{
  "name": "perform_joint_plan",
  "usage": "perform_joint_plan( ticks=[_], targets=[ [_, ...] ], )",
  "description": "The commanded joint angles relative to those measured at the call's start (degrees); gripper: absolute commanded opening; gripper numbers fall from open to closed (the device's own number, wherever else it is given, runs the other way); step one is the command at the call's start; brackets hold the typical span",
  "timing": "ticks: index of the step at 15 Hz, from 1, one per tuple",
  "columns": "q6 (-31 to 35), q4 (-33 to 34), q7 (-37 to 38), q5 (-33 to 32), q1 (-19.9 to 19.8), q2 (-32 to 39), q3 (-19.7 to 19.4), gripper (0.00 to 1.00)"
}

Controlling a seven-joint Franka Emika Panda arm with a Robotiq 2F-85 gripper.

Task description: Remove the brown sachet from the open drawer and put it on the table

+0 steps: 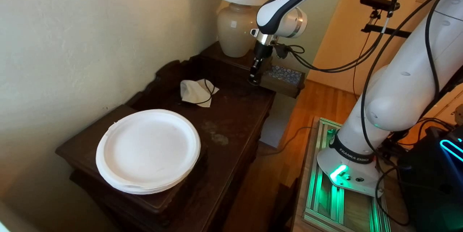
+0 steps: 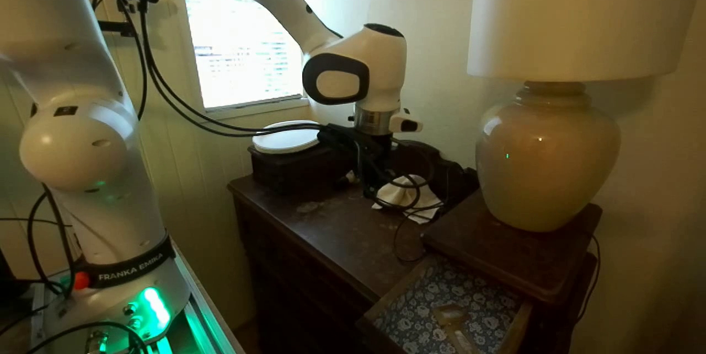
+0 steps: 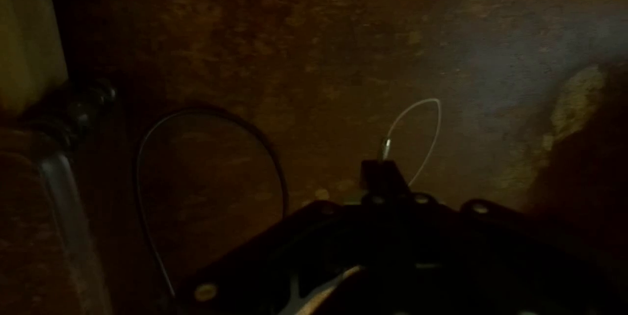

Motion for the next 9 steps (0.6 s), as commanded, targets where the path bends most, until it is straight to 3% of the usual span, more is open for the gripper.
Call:
perform_joint_plan(
  ticks=[1, 4, 9],
  targets=[
    [2.5, 3.99, -2.08, 8.83, 2.65, 5.49, 1.49, 0.02],
    [5.37, 7.82, -2.25, 14.77, 3.63, 10.57, 4.32, 0.02],
    [10.27, 12.99, -2.96, 17.62, 0.47, 20.18, 9.14, 0.02]
  ],
)
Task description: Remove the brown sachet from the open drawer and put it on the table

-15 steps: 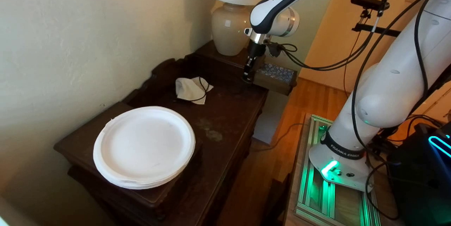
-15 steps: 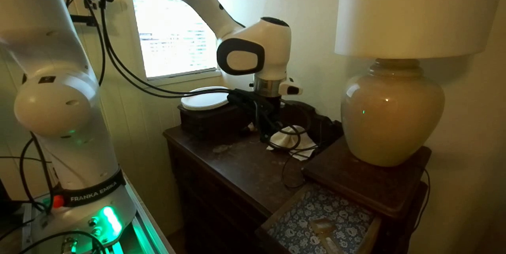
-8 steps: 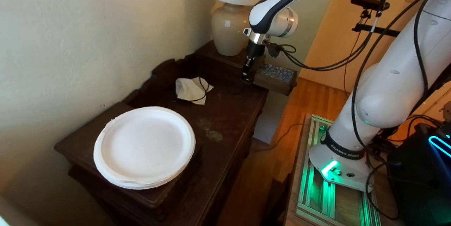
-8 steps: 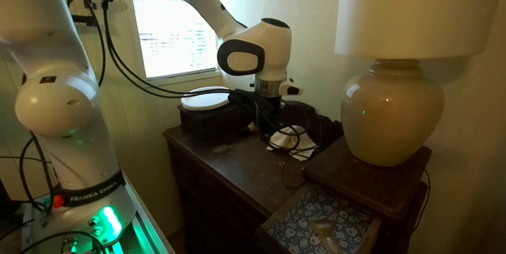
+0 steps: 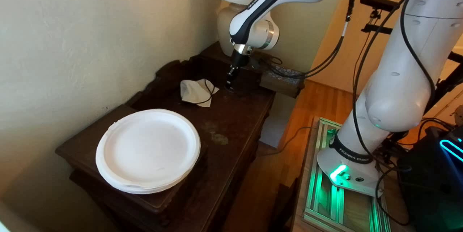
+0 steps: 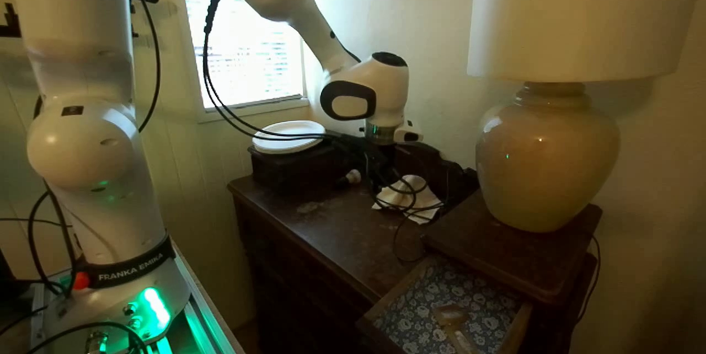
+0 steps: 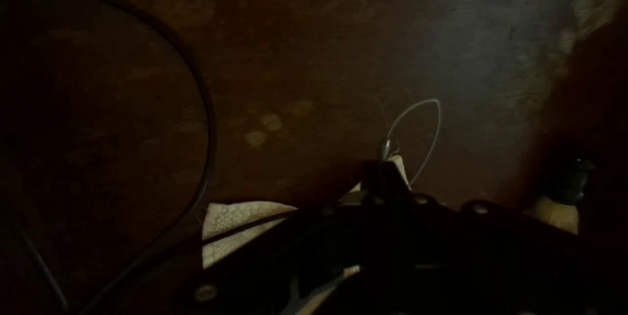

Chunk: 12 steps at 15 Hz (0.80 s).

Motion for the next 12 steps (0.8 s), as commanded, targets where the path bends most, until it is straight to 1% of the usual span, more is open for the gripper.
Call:
perform_joint_plan(
  ticks=[1, 3, 6, 11, 12],
  targets=[
    [3.38, 4.85, -1.77, 2.93, -3.44, 7.8, 3.55, 0.02],
    [5.13, 6.53, -2.03, 3.07, -5.49, 10.72, 5.69, 0.02],
    [5.73, 8.47, -0.65, 0.85, -7.88, 13.63, 7.98, 0.02],
    [6.49, 10.02, -0.36, -0.59, -10.04, 16.08, 10.62, 0.03],
    [6.32, 10.23, -0.35, -0.93, -10.32, 16.35, 10.87, 0.29]
  ],
)
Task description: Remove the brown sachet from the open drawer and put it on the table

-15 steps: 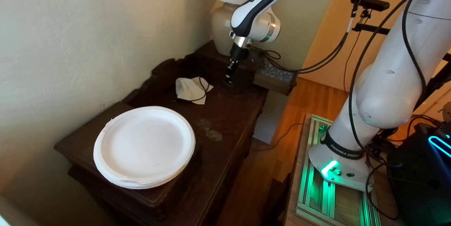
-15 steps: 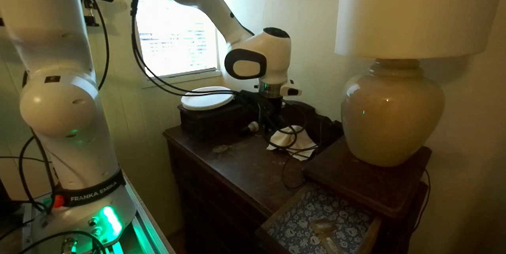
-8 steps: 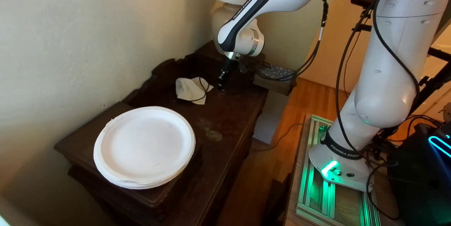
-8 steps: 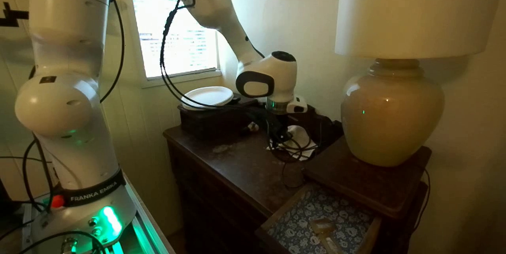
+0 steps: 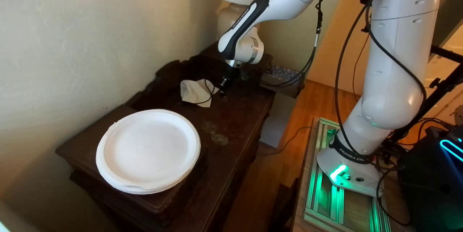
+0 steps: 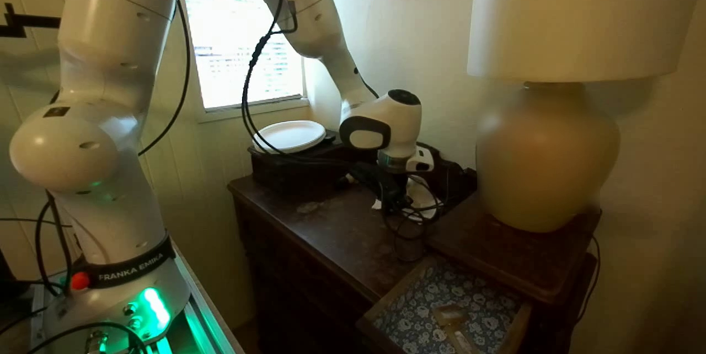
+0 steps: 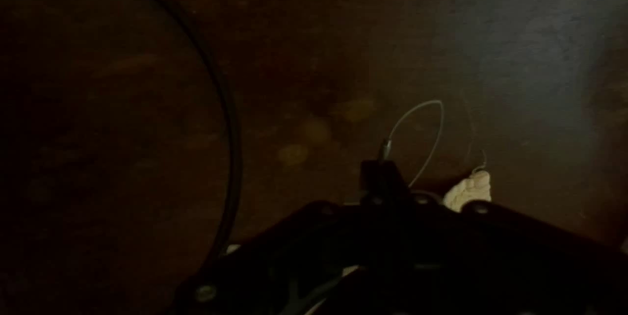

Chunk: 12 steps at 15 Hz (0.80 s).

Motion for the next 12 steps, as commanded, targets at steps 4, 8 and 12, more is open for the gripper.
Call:
perform_joint_plan(
  ticks=[4, 8, 12],
  targets=[
    [0.19, 0.62, 0.74, -3.69, -1.67, 0.42, 2.04, 0.47],
    [-0.67, -2.38, 5.06, -11.17, 1.2, -4.8, 0.48, 0.74],
    [-4.09, -5.52, 19.48, -23.67, 7.15, -13.83, -3.07, 0.99]
  ],
)
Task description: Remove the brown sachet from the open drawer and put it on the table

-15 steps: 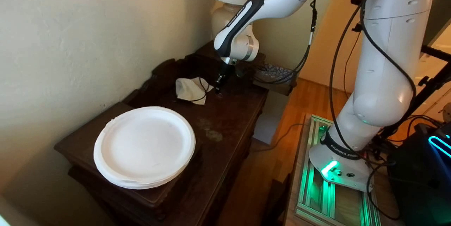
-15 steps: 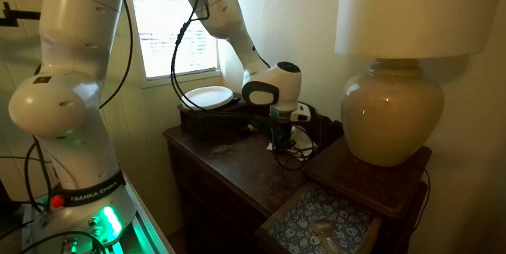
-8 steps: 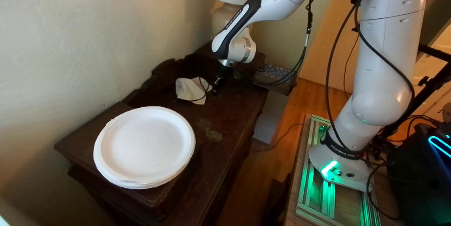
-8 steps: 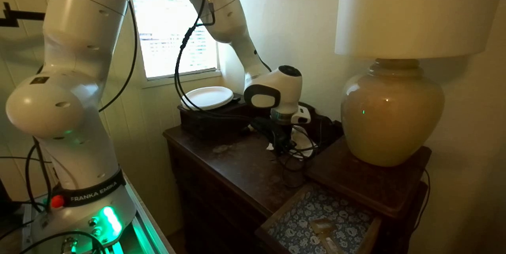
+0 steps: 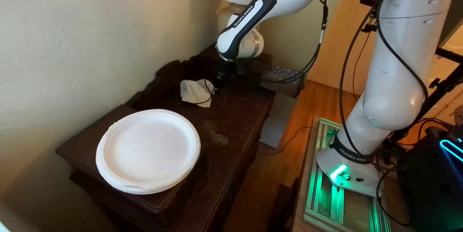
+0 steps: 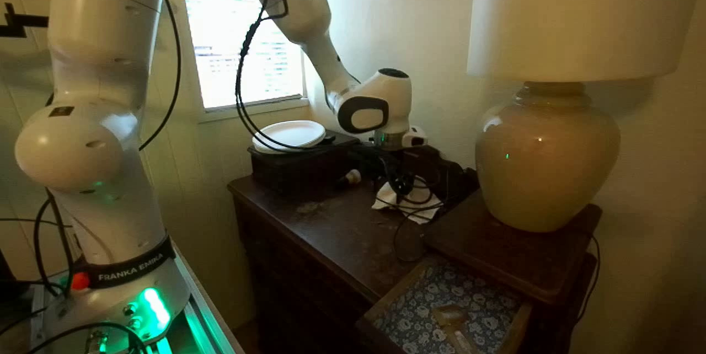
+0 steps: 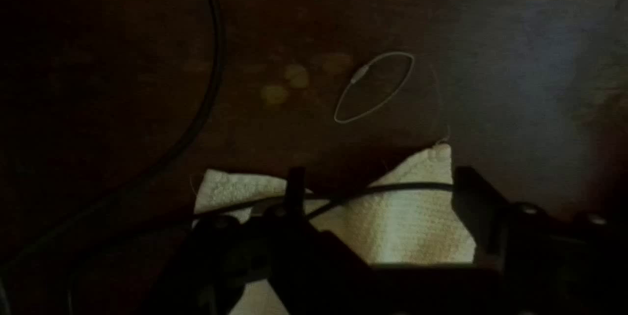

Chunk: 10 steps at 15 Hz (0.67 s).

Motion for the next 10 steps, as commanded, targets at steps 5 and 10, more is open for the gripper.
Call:
perform_joint_plan(
  ticks=[5, 10],
  targets=[
    [-15.38, -4.64, 32.65, -28.01, 15.64, -19.48, -13.09, 1.0],
    [-34.46, -3.05, 39.2, -27.38, 14.16, -30.01, -5.0, 1.0]
  ],
)
